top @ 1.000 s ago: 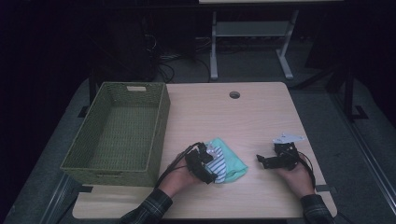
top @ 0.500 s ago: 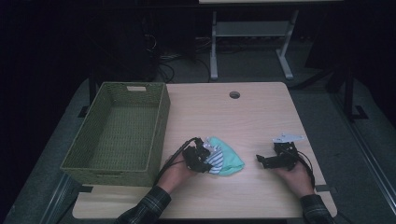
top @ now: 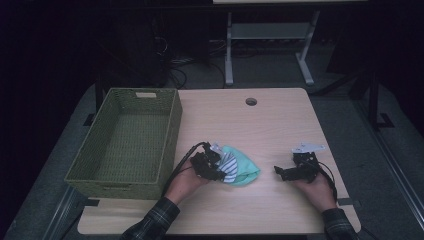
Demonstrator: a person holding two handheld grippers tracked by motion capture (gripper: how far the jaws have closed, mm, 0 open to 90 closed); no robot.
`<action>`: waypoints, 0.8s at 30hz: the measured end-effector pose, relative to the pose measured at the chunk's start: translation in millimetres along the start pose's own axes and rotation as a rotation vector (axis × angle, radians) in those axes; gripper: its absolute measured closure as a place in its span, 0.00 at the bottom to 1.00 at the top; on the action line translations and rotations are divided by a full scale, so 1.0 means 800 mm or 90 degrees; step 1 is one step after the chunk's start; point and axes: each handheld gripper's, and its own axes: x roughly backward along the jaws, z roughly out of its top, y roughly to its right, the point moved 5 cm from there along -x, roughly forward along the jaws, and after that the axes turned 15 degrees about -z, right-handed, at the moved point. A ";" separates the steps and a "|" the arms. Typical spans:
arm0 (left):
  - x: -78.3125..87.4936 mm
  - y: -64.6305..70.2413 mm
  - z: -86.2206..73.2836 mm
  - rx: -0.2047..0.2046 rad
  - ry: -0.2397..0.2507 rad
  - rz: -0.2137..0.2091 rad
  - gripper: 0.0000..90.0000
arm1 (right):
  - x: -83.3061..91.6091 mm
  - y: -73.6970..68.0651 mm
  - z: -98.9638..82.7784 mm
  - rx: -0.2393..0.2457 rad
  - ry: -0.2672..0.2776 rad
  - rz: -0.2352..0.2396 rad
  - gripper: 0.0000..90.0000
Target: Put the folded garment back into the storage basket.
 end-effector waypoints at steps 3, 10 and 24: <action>0.007 0.003 0.004 0.004 0.004 -0.009 0.78 | 0.000 0.000 0.000 -0.001 0.001 0.000 0.04; 0.017 0.010 0.015 0.016 0.021 -0.022 0.78 | 0.000 0.000 0.000 -0.001 0.001 0.000 0.04; 0.073 0.018 0.042 0.008 0.058 -0.014 0.78 | 0.000 0.000 0.000 0.001 -0.001 0.000 0.04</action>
